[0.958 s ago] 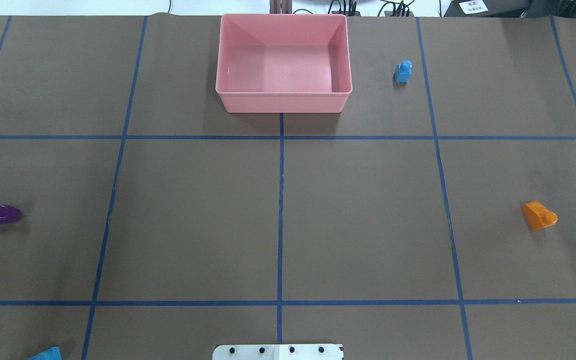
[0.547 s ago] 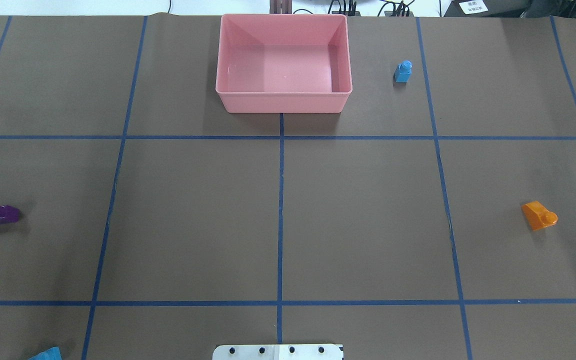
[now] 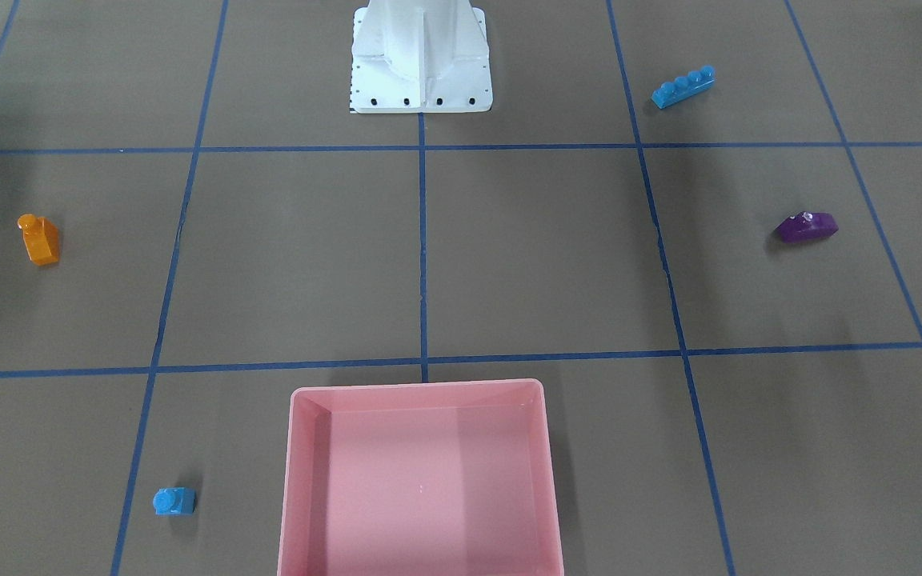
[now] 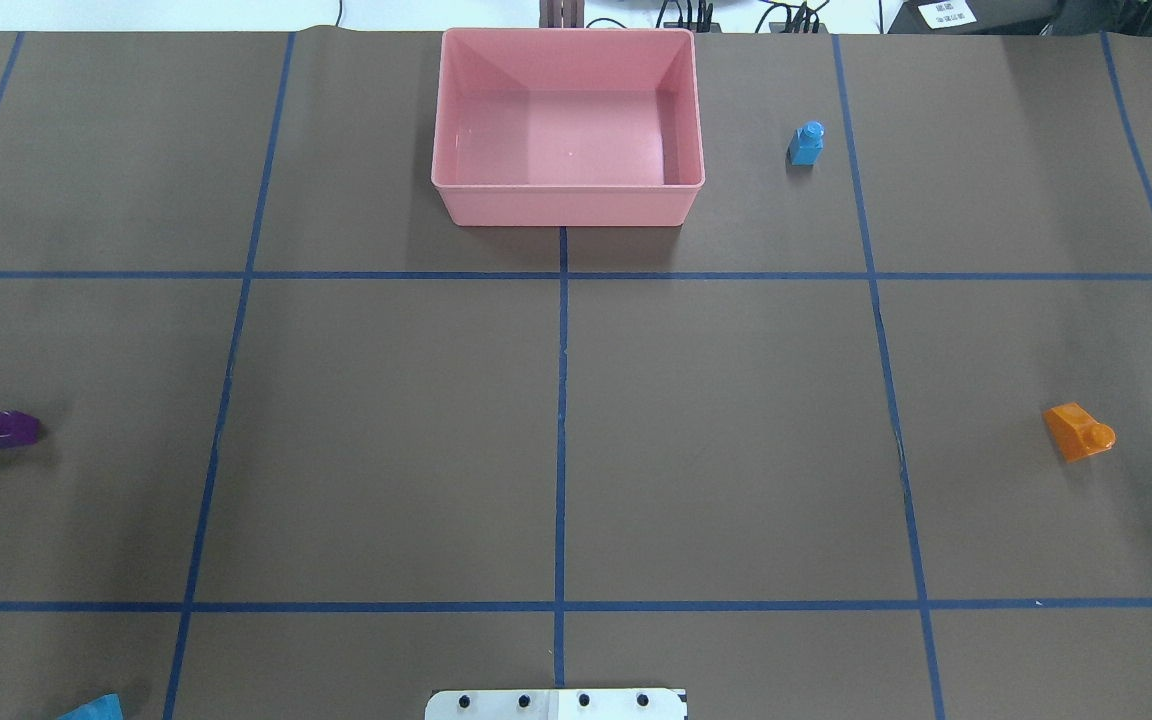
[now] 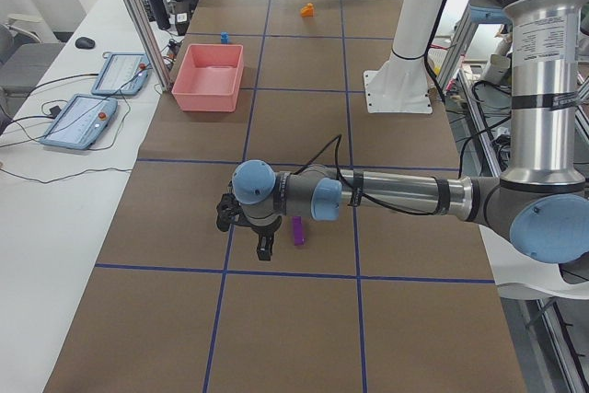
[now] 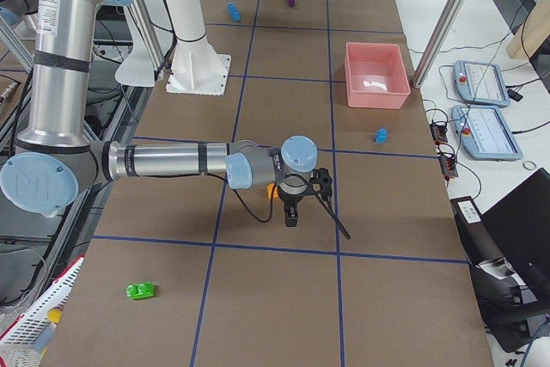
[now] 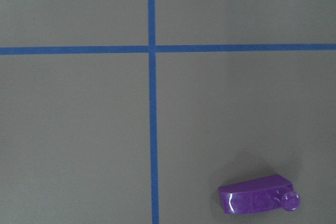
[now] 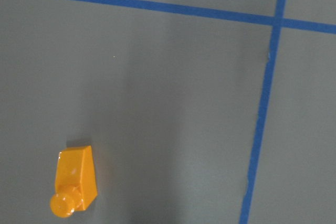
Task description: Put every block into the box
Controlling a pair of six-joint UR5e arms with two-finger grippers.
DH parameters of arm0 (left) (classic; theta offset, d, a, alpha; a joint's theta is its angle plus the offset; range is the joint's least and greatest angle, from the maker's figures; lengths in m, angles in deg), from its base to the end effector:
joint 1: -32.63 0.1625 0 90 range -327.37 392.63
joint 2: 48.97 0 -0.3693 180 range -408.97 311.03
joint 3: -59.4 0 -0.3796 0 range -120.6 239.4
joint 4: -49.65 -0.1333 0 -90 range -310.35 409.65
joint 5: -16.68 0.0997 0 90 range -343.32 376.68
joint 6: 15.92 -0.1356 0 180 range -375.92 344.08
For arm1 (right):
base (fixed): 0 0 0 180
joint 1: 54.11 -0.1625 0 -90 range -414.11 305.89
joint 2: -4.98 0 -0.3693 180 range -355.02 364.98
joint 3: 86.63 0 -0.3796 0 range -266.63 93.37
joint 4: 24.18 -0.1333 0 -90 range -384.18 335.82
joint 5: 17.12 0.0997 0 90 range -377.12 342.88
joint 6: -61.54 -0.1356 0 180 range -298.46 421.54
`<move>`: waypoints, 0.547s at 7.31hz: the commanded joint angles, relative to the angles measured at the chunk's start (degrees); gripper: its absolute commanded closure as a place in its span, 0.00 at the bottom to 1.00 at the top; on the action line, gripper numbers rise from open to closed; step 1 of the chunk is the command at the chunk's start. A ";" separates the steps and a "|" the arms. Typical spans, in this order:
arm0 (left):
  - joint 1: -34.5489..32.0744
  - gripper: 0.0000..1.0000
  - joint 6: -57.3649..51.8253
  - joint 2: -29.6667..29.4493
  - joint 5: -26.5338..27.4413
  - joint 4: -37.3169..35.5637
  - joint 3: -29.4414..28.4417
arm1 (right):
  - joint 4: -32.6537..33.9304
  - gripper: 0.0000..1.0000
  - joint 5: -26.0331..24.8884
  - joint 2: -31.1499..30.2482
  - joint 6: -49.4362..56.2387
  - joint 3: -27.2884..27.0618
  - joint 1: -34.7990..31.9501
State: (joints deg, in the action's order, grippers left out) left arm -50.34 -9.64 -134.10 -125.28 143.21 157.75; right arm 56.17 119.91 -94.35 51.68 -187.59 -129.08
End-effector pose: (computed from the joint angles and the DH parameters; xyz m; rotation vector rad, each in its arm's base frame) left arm 0.0296 -0.4565 0.5781 0.0086 0.9129 0.0679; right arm -0.0800 -0.4294 0.5873 0.0050 -0.8397 -0.1657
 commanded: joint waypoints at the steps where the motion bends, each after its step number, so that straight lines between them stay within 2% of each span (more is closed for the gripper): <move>1: 2.98 0.00 3.30 0.32 -0.43 4.69 0.09 | -7.37 0.00 -0.36 0.10 -12.15 0.50 8.05; 3: 3.33 0.00 3.30 0.23 -0.43 4.71 0.52 | -14.05 0.00 -4.55 0.80 -18.95 0.41 16.31; 4: 3.33 0.00 3.39 0.15 -0.43 4.71 0.61 | -14.08 0.00 -4.76 0.55 -19.32 1.02 17.65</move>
State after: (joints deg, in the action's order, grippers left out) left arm -47.09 -6.36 -133.89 -125.70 147.83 158.21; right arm 43.72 116.44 -93.77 34.18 -187.06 -114.33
